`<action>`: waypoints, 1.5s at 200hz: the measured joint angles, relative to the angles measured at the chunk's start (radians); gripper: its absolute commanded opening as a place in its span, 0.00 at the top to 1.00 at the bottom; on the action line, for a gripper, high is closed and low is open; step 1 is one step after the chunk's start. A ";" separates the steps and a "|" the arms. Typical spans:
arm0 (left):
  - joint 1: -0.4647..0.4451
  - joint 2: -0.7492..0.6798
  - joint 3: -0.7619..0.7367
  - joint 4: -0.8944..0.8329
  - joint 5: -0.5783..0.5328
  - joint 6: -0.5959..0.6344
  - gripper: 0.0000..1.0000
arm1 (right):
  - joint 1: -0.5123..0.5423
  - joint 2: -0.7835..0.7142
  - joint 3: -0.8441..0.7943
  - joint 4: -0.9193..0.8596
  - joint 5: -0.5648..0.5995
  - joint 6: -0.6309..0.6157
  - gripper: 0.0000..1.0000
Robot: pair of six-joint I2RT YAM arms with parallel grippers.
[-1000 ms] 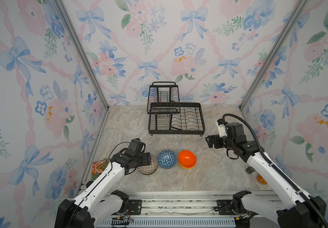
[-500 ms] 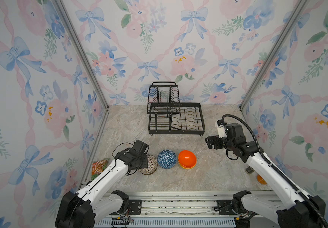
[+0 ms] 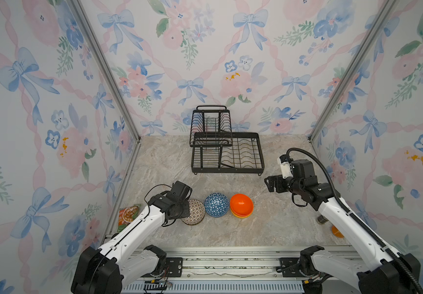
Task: Load the bowls into the dish rack
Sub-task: 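Close the left gripper on the rim of the brown-patterned bowl, then lift the bowl with the left gripper while the right gripper reaches toward it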
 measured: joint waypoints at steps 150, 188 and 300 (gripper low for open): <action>-0.001 -0.037 0.041 -0.029 0.022 0.001 1.00 | -0.005 -0.006 -0.005 0.004 -0.014 0.000 0.03; -0.001 -0.051 0.049 -0.057 0.022 0.001 1.00 | -0.005 -0.005 -0.005 0.004 -0.034 -0.004 0.03; -0.003 -0.087 0.134 -0.084 0.014 0.026 1.00 | -0.005 0.012 -0.005 0.003 -0.078 -0.005 0.03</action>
